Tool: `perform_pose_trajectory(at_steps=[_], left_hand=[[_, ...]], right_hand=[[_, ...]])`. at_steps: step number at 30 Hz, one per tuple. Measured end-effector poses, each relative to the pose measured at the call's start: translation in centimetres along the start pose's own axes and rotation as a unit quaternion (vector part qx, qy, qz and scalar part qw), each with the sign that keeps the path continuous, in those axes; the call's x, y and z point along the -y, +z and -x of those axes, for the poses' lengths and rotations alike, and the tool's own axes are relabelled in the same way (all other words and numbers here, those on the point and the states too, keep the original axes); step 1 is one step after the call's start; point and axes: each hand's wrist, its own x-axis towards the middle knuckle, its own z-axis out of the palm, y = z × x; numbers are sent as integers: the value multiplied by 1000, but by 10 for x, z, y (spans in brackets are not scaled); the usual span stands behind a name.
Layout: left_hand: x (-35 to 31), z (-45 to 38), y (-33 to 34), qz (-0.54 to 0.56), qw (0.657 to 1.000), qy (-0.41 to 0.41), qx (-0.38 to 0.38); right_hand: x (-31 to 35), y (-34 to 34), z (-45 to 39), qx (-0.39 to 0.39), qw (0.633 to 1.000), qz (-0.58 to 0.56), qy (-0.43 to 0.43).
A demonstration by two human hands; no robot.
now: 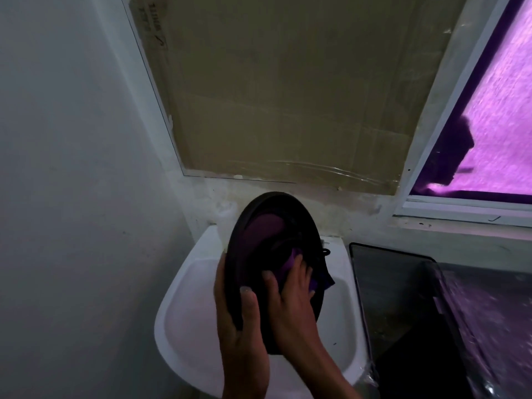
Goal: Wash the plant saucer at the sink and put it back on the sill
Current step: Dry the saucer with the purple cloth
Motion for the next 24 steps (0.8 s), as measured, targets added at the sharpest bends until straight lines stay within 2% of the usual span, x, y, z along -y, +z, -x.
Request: perform_pose_trajectory(at_steps=[3,6,9,13,16,20,22,24], left_hand=[[8,3,2,-44,998,-20,28],[8,4,6,-37,998,-48,26],[5,1,5,-30,998,-57,24],[2,-11,-2,6,998,-61,26],[-4,-23,-8,55,994,-94,27],[-7,-36,-22,123,979,-150,66],[-6,-38,-25,138,971,-177,87],[-4,-38,-24,141,968,-186,90]], right_hand=[[13,-5,-20,-25,988,-144,48],[26,-5,-37,-52,988,-136,53],[34,-1,-45,-46,996,-68,-17],[29,1,-45,-5,986,14,-167],[22,-3,-43,66,947,92,-300],[11,-18,-44,140,857,238,-434],[6,-26,-48,153,822,281,-471],[3,-33,-52,148,806,310,-482]])
